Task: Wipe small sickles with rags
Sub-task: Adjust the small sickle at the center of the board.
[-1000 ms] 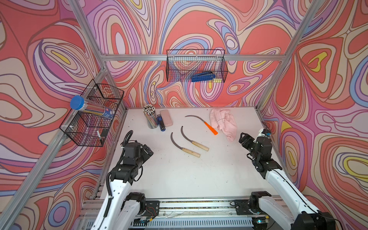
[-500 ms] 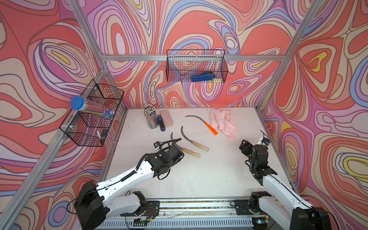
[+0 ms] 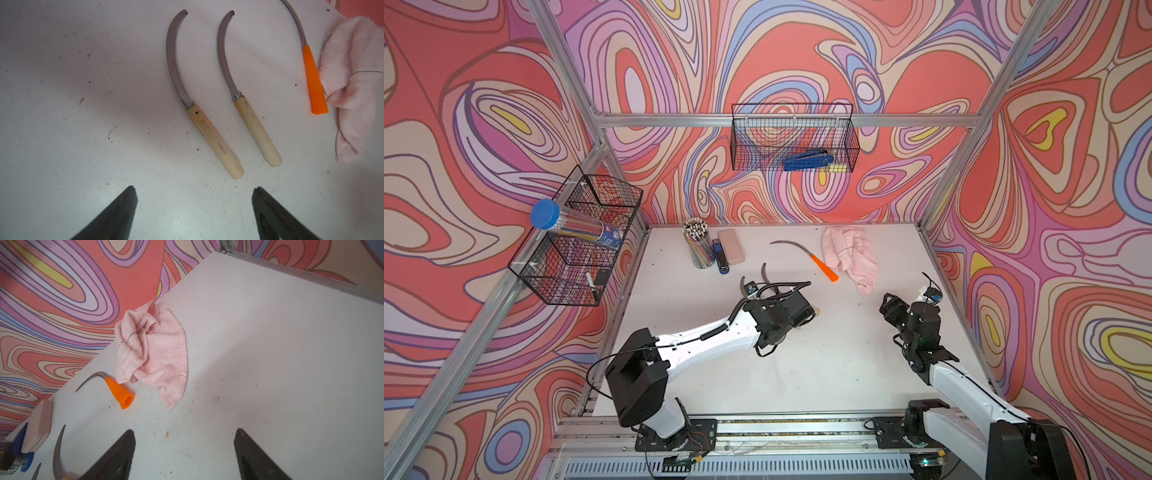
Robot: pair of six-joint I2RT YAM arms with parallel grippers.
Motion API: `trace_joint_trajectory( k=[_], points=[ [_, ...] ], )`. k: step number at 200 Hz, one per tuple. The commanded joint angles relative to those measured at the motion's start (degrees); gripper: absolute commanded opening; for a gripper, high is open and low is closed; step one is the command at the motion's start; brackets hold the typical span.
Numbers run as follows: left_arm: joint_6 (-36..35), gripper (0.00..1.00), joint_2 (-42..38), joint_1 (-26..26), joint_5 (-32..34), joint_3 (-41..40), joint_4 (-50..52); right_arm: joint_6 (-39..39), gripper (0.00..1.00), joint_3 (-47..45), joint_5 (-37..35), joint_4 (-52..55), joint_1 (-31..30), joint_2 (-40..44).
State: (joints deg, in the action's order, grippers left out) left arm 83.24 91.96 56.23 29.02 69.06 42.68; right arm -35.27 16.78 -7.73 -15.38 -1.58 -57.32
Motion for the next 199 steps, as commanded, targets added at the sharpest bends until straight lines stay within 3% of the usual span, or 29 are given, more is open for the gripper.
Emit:
trace_joint_trajectory(
  k=[1,103,199],
  points=[
    [2.67,0.89,3.79,0.55,2.02,2.83,4.34,0.63,0.77,1.4,1.0,-1.06,-0.4,-0.25],
    [2.88,0.87,21.97,1.8,-1.43,15.0,4.87,0.73,0.76,0.85,0.26,-1.23,-1.04,0.89],
    [1.94,0.86,29.4,1.83,-2.02,19.81,7.67,1.43,0.76,1.23,-0.62,-1.16,-2.45,0.81]
  ],
)
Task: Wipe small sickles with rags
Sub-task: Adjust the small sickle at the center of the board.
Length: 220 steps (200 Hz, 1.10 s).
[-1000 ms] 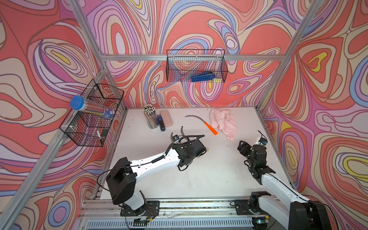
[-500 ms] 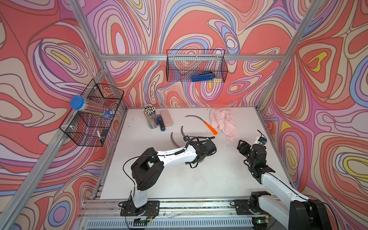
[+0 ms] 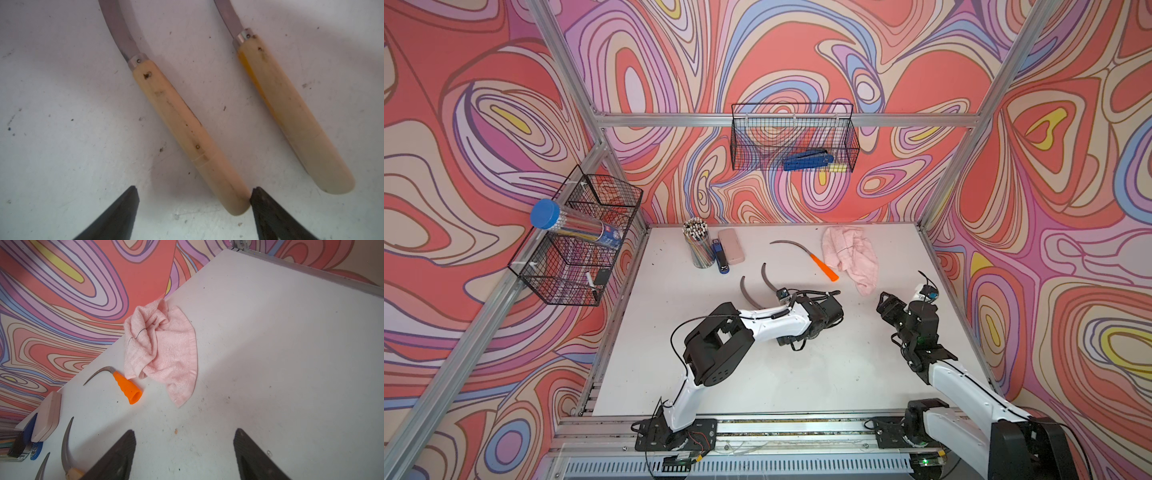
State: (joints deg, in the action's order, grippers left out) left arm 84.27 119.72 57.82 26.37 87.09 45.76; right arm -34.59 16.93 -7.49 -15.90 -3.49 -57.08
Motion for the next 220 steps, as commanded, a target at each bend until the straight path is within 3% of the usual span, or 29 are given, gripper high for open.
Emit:
trace_joint_trajectory(
  k=[1,43,105,143,220],
  points=[
    [0.91,0.86,1.65,0.21,0.62,1.81,4.68,0.75,0.76,1.04,-0.91,-0.63,-0.55,0.52],
    [1.25,0.84,0.37,0.19,0.85,-1.05,4.8,0.92,0.76,1.25,-0.97,-0.53,-0.81,0.08],
    [1.21,0.7,-4.53,0.19,-0.38,-10.75,0.74,1.01,0.76,1.09,-1.35,-0.53,-1.12,0.48],
    [-2.82,0.73,-4.93,0.62,2.34,-12.04,-0.28,1.1,0.76,1.24,-1.45,-0.4,-1.26,0.34],
    [-9.49,0.73,-10.78,2.82,4.86,-22.41,-11.46,1.22,0.76,1.44,-1.65,-0.23,-1.62,0.21]
  ],
)
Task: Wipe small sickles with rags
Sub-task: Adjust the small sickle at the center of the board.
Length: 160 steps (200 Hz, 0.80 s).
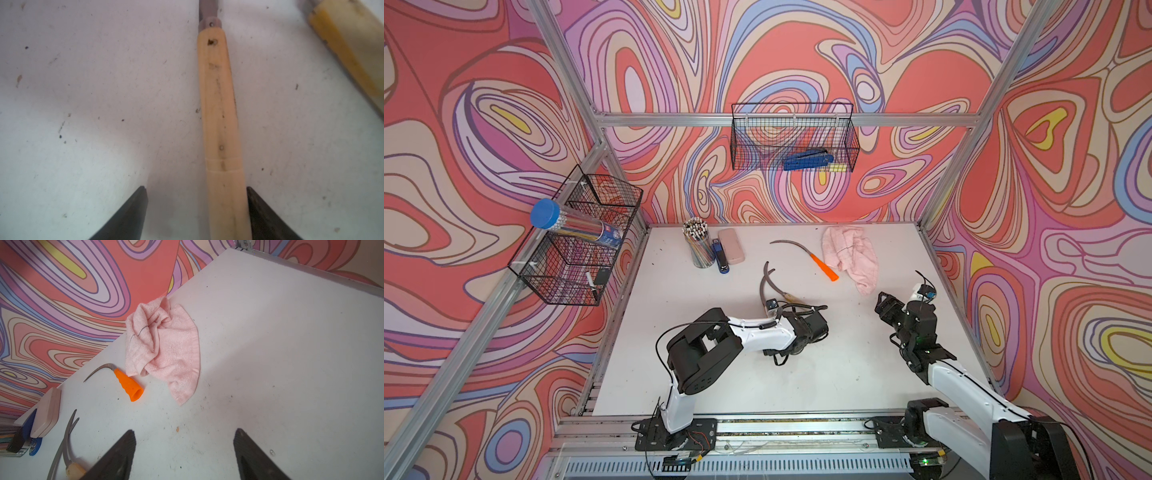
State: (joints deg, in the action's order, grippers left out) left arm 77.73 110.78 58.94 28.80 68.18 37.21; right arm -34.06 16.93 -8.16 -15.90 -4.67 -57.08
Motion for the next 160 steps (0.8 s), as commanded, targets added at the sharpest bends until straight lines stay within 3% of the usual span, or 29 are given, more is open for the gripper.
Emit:
trace_joint_trajectory(
  k=[1,31,78,103,135,160],
  points=[
    [-3.04,0.73,-1.87,1.84,2.51,-3.68,-3.19,0.72,0.76,1.44,-0.93,-0.2,-0.44,0.21],
    [-4.4,0.76,-2.19,4.07,5.94,-7.09,-8.99,0.75,0.76,1.42,-1.05,-0.19,-0.52,0.19],
    [-2.42,0.8,-3.6,9.14,18.96,-7.3,-5.58,0.84,0.76,1.65,-1.01,-0.18,-0.75,-0.18],
    [-2.65,0.8,-6.48,10.56,24.4,-11.69,-8.79,0.84,0.76,1.71,-1.01,-0.18,-0.83,-0.21],
    [-10.95,0.77,-13.66,10.36,19.46,-19.74,-21.23,0.93,0.76,1.62,-0.91,-0.23,-0.92,-0.16],
    [-14.3,0.71,-14.69,10.38,18.6,-20.52,-25.62,1.05,0.76,1.69,-0.85,-0.27,-1.02,-0.14]
  ],
)
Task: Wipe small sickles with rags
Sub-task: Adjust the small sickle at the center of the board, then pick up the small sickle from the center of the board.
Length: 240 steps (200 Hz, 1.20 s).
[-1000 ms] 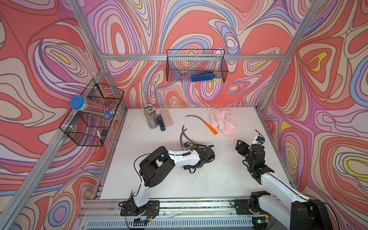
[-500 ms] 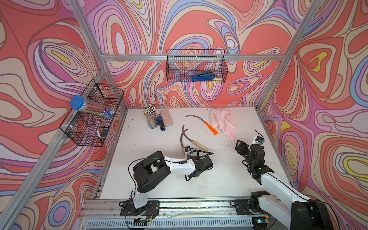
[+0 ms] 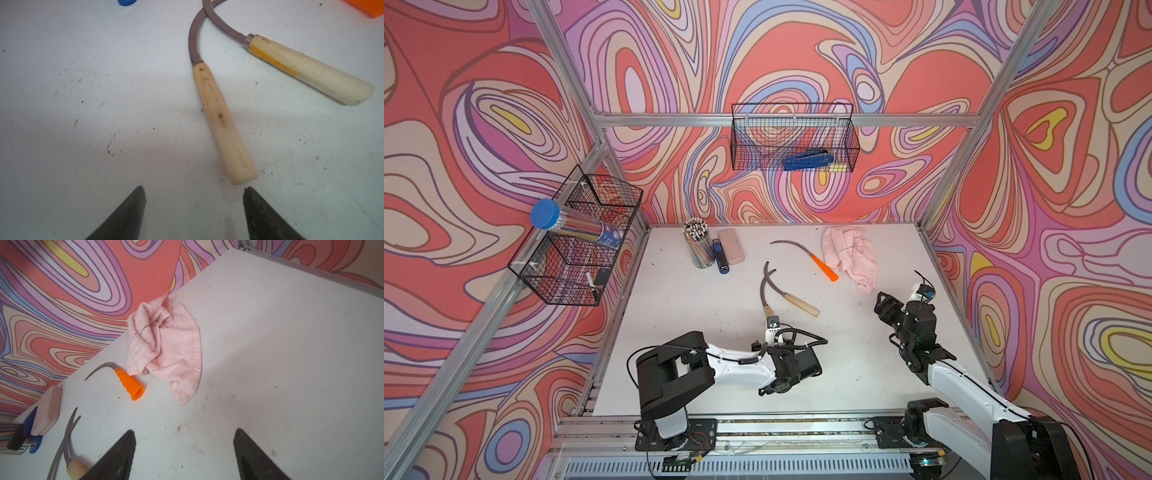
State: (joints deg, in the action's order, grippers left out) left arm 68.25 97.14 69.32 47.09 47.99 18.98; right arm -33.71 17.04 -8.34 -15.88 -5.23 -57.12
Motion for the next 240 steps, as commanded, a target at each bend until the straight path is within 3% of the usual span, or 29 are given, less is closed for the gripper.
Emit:
trace_joint_trajectory(
  k=[1,48,62,83,114,192,240],
  points=[
    [-4.94,0.71,-1.02,-0.03,0.34,-0.21,-7.34,0.73,0.76,1.59,-0.61,-0.29,-0.46,-0.09],
    [-6.21,0.73,1.57,-0.01,-0.14,1.34,-9.75,0.8,0.76,1.67,-0.49,-0.29,-0.48,-0.27],
    [-3.5,0.72,3.17,-0.08,1.16,3.01,-6.33,0.82,0.77,1.68,-0.49,-0.28,-0.48,-0.33],
    [1.64,0.63,6.89,-0.17,2.77,8.2,3.51,0.76,0.77,1.68,-0.46,-0.29,-0.53,-0.27],
    [8.74,0.63,11.5,-0.3,4.58,15.3,15.63,0.84,0.77,1.69,-0.35,-0.22,-0.57,-0.33],
    [12.35,0.58,15.13,-1.91,5.13,14.84,15.18,0.96,0.77,1.81,-0.34,-0.22,-0.7,-0.49],
    [9.68,0.58,16.67,-2.21,5.06,13.94,10.1,0.93,0.77,1.82,-0.31,-0.2,-0.83,-0.56]
  ],
)
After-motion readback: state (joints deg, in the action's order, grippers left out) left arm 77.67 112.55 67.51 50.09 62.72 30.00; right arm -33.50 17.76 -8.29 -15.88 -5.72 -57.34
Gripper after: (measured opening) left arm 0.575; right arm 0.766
